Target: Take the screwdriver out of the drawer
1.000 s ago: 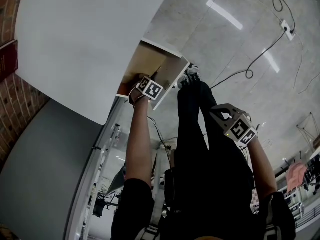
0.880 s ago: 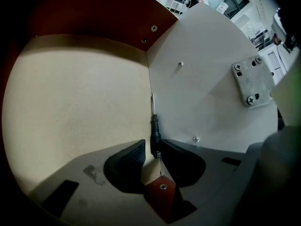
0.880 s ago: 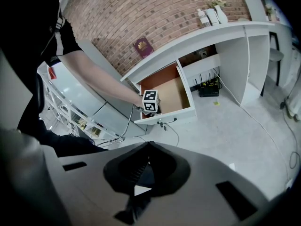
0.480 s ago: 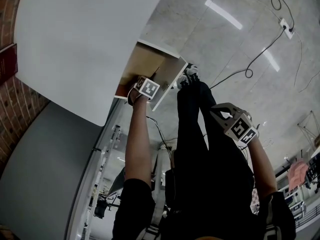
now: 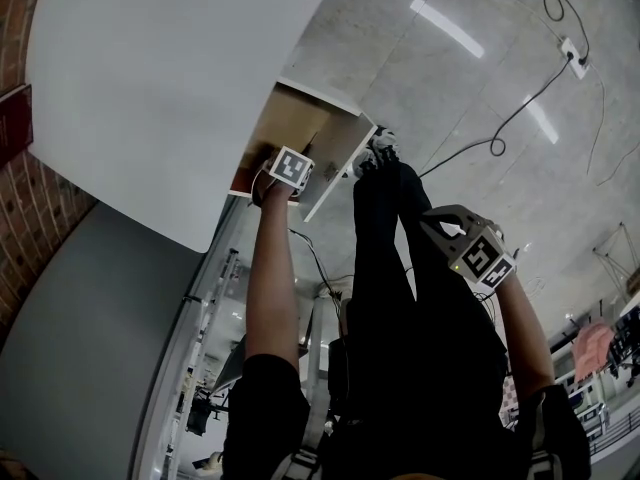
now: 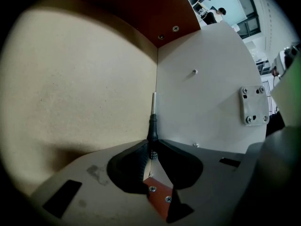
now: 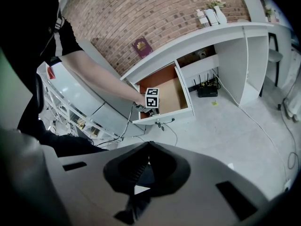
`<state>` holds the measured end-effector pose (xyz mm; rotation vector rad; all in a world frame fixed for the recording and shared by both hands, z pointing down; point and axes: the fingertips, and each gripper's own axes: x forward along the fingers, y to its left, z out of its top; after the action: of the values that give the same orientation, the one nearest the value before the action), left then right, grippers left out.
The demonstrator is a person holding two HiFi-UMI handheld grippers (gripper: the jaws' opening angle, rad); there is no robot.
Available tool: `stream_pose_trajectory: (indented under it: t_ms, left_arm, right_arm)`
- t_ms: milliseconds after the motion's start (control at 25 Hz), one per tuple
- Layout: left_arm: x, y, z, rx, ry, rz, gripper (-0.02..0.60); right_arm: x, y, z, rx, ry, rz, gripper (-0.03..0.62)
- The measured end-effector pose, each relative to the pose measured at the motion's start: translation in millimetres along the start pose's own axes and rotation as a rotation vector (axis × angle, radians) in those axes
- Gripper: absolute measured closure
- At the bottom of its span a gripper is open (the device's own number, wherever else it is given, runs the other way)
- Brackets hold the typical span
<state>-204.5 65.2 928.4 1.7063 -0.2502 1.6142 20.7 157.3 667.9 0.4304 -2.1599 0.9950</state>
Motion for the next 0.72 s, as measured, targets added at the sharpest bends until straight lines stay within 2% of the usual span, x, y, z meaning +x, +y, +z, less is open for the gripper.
stream_pose_trajectory:
  t_ms: [240, 400, 600, 720]
  left_arm:
    - [-0.8, 0.3, -1.3, 0.057, 0.015, -0.004, 0.518]
    - [-5.5, 1.5, -0.1, 0.104, 0.004, 0.03, 0.522]
    - [-9.5, -16.2, -5.6, 0.08, 0.007, -0.035, 0.523]
    - [-10.4, -13.1, -1.8, 0.099, -0.037, -0.018, 0.523]
  right_arm:
    - [-1.6, -2.1, 1.5, 0.001, 0.003, -0.005, 0.537]
    - [-5.4, -1.5, 3.8, -0.002, 0.003, -0.007, 0.537]
    - [-10.5, -1.8, 6.8, -0.011, 0.006, -0.011, 0.537]
    - [-11.0, -3.4, 9.6, -0.015, 0.003, -0.014, 0.537]
